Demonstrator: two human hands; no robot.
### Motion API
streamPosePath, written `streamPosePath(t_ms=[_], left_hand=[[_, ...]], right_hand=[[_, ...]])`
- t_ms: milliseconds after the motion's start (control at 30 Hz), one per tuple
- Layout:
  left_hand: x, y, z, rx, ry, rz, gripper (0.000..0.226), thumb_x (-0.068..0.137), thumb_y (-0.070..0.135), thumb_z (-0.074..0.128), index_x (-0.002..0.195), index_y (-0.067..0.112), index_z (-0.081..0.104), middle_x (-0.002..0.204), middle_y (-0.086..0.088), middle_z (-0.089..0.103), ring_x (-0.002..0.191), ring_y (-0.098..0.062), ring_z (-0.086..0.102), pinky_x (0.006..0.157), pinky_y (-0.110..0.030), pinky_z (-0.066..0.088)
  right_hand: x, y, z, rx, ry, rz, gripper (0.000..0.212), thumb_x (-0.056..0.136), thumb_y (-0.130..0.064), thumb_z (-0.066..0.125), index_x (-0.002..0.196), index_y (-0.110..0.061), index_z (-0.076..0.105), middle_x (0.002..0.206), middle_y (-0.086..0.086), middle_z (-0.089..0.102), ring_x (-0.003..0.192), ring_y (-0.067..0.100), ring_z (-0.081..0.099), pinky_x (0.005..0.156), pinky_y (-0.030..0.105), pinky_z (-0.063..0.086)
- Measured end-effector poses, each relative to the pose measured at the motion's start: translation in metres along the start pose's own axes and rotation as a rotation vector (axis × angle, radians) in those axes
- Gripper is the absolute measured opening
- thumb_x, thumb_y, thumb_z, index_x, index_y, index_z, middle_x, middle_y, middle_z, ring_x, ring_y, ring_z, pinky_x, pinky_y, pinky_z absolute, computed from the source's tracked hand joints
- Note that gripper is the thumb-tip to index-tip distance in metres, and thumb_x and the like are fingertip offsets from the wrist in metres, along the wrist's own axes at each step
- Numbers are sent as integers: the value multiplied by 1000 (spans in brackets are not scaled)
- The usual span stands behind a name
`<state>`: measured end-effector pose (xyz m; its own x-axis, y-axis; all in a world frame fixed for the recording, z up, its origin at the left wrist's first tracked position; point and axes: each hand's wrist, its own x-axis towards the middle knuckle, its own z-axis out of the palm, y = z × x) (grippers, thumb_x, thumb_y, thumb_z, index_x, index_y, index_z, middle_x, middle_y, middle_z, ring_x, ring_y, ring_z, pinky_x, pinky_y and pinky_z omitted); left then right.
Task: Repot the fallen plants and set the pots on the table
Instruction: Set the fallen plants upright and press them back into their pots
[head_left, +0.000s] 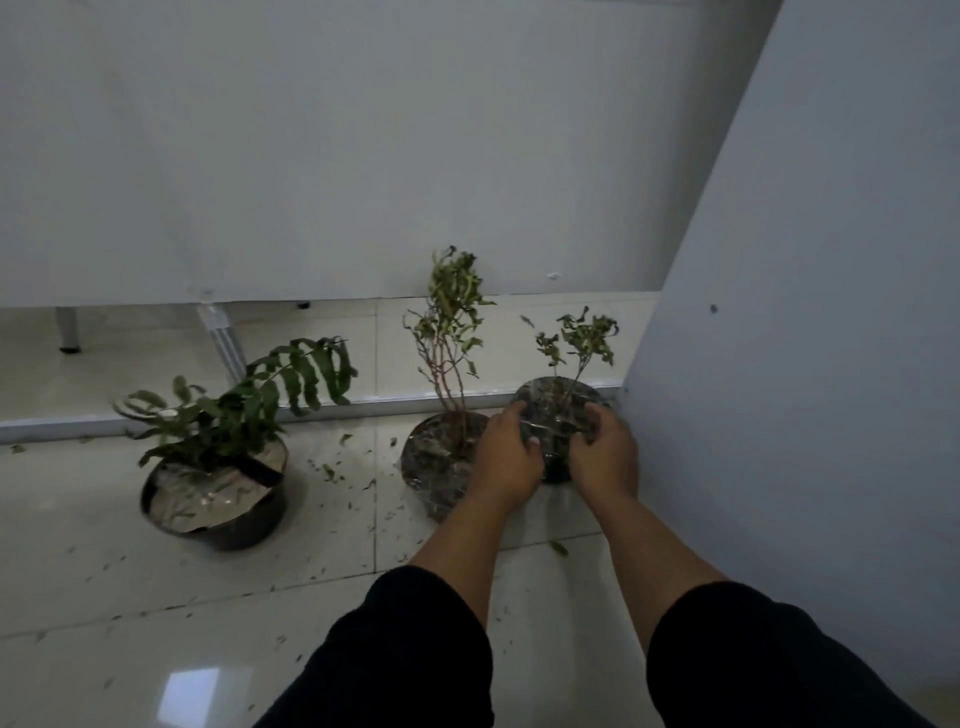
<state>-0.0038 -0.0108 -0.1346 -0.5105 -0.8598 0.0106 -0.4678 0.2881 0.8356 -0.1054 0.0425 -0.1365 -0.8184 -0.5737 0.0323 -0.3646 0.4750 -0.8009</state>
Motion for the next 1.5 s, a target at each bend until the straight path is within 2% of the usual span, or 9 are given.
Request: streamPosePath(t_ms=[233,333,500,667,867,1067,1167,1367,1500], left_hand=[[47,3,19,376,-60,106,60,93,19,46,148,11,24,156,-17,21,145,-33,17,120,-44,19],[63,-14,18,608,-174,-4,67,95,35,44,152,17,12,159,-21,8,146,-37,9,121,-47,9],[73,-36,21,743,-316,-37,68,98,44,34,152,15,4,159,-18,14,147,-37,5,120,-49,-2],[74,-35,24,628,-378,9,65,100,33,33,151,7,3,158,-16,21,148,-34,4,122,-46,4],[70,-27,29,482,-233,5,60,100,40,32,149,7,21,151,-19,34,142,-35,23,119,-46,21],[51,8,15,226,-115,38,59,101,38,31,151,11,17,158,-14,17,141,-34,29,112,-43,31],[35,24,-8,152,-81,44,61,99,36,39,151,12,17,158,-15,13,141,-33,29,112,-41,33],[-15,75,-71,77,-26,38,60,95,26,49,149,11,25,154,-12,24,140,-30,30,114,-37,31],[-42,123,-132,88,-9,39,59,94,21,50,149,13,28,156,-7,19,142,-25,28,113,-32,29]], right_hand=[[41,31,5,-143,-97,-57,55,87,-15,56,141,-16,42,142,16,39,129,34,41,108,41,37],[54,40,11,-146,-118,-84,56,88,-18,57,142,-17,39,146,15,34,133,32,36,113,40,33],[66,54,18,-222,-42,-81,58,88,-23,59,142,-18,39,150,14,31,139,33,26,115,38,23],[75,59,24,84,-145,72,59,88,-35,58,142,-19,40,143,11,45,131,30,44,111,44,38],[81,58,22,149,-145,96,64,76,-56,52,131,-24,53,130,9,58,119,28,55,101,48,48],[57,25,-2,174,-73,15,64,86,-42,61,142,-21,40,144,12,36,133,29,37,113,45,35],[36,9,-17,153,-90,-42,77,80,-44,71,144,-24,33,146,12,22,138,30,27,115,43,31],[-15,-54,-61,66,-87,-105,88,74,-49,75,146,-24,31,148,9,15,138,30,18,107,27,24],[-45,-117,-101,-18,-145,-190,84,72,-53,75,144,-33,36,151,1,14,136,28,20,105,27,21]])
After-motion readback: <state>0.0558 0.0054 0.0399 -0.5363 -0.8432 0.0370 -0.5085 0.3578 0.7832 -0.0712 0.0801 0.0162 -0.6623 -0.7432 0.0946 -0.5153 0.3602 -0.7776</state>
